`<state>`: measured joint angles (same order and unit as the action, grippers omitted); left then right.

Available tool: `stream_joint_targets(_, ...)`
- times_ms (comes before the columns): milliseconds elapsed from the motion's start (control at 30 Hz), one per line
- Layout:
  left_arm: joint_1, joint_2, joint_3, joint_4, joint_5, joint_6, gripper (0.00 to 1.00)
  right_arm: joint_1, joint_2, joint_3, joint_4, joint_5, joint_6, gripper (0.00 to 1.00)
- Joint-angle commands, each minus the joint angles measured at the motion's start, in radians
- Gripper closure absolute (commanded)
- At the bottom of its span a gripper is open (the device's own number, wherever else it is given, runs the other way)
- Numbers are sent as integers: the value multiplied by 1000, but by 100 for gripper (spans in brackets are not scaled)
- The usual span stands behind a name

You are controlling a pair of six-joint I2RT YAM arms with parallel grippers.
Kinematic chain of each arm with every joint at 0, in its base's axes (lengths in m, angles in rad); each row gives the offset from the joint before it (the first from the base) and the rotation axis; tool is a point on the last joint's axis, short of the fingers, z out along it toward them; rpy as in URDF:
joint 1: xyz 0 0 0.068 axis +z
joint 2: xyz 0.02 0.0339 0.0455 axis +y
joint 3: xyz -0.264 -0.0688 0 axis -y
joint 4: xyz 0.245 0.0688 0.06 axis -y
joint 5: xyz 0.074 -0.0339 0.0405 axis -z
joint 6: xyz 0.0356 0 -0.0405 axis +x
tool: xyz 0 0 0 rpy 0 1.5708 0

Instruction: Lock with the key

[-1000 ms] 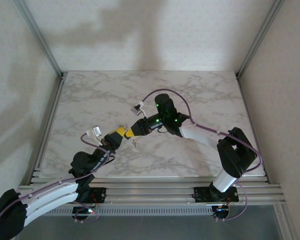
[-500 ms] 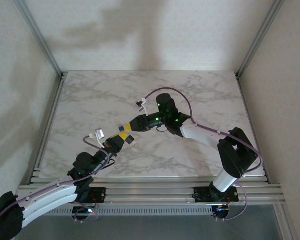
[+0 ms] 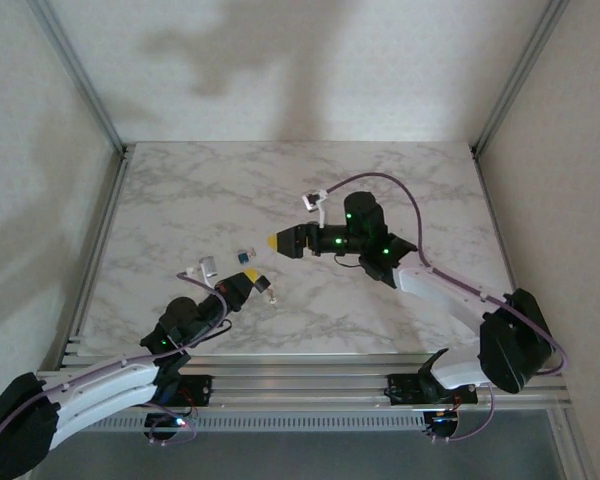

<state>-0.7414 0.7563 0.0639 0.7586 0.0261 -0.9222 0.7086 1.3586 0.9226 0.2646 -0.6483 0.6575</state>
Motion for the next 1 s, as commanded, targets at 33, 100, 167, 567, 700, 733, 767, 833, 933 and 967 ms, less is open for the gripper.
stream_joint_targets(33,14,60,78,76,24,-26,100,-25,-70,-73,-52,161,3,1)
stream_joint_targets(100,22,111,107,94,58,-18,100,-41,-95,-102,-79,225,30,1)
stream_joint_targets(167,34,163,132,122,106,-19,100,-63,-111,-131,-83,263,59,1)
stream_joint_targets(567,126,401,259,262,314,-40,100,-144,-183,-412,252,371,252,1)
stream_joint_targets(700,159,479,294,306,396,-67,100,-146,-175,-390,242,309,210,1)
stream_joint_targets(733,161,495,303,306,407,-66,100,-144,-169,-389,248,299,209,1)
stream_joint_targets(767,162,510,313,309,422,-63,100,-144,-164,-391,262,281,207,1)
stream_joint_targets(833,166,539,336,305,452,-54,100,-144,-151,-404,314,241,200,1)
stream_joint_targets(933,170,578,354,336,481,-58,100,-145,-134,-418,359,235,211,2)
stream_joint_targets(967,173,592,358,355,490,-65,100,-145,-129,-419,361,233,208,3)
